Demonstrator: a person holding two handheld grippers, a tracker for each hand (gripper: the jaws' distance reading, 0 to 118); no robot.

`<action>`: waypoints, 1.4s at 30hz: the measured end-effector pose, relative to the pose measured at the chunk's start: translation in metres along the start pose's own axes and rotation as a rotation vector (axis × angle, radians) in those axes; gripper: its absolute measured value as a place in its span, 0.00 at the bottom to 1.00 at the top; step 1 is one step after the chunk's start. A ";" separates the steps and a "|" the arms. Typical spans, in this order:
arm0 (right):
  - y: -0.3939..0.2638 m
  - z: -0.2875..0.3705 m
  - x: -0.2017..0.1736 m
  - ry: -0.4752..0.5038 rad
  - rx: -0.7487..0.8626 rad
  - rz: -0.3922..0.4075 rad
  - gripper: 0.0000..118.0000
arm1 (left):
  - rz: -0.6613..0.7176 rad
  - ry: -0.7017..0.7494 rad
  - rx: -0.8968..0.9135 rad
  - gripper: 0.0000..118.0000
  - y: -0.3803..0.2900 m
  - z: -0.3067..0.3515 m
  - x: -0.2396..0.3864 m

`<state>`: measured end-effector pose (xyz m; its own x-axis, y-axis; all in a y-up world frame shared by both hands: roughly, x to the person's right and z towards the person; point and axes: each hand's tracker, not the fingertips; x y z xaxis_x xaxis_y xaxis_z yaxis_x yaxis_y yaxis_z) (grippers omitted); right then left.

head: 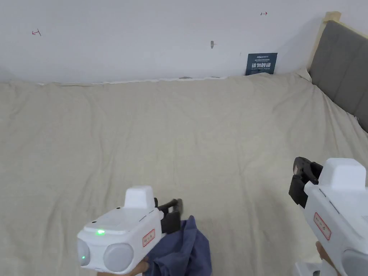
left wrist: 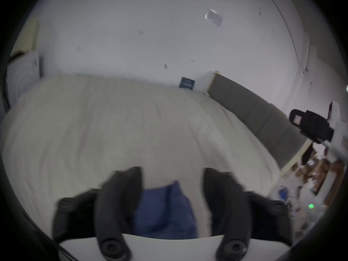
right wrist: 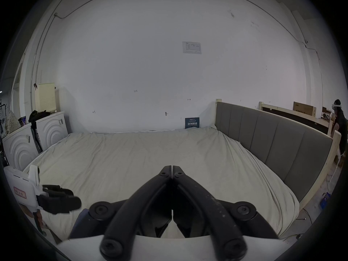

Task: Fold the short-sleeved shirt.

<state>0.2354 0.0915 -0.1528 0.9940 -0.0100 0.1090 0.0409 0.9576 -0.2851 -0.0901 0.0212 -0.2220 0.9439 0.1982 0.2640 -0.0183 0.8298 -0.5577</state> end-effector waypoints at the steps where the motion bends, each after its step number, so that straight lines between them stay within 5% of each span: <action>1: 0.001 0.000 0.000 0.000 0.002 0.000 0.01 | -0.023 0.028 0.004 0.07 -0.003 -0.001 -0.003; 3: 0.002 0.000 -0.001 0.002 0.004 -0.002 0.01 | -0.057 0.034 -0.008 0.00 -0.013 -0.007 -0.010; 17: -0.004 0.000 0.009 -0.006 -0.014 -0.002 0.01 | -0.122 -0.100 -0.289 0.00 -0.088 -0.052 0.048; 23: -0.011 -0.001 0.013 -0.017 -0.023 -0.009 0.01 | -0.205 -0.045 -0.418 0.00 -0.124 -0.098 0.069; 30: -0.010 0.003 0.010 -0.011 -0.031 -0.009 0.01 | -0.186 -0.061 -0.349 0.00 -0.104 -0.071 0.079; 42: 0.013 0.017 -0.023 0.030 0.064 0.024 0.01 | -0.223 0.009 0.214 0.00 0.000 0.021 0.021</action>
<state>0.2118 0.1086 -0.1430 0.9972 0.0053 0.0744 0.0116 0.9742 -0.2255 -0.0768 0.0361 -0.1999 0.9354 -0.0048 0.3534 0.1213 0.9436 -0.3082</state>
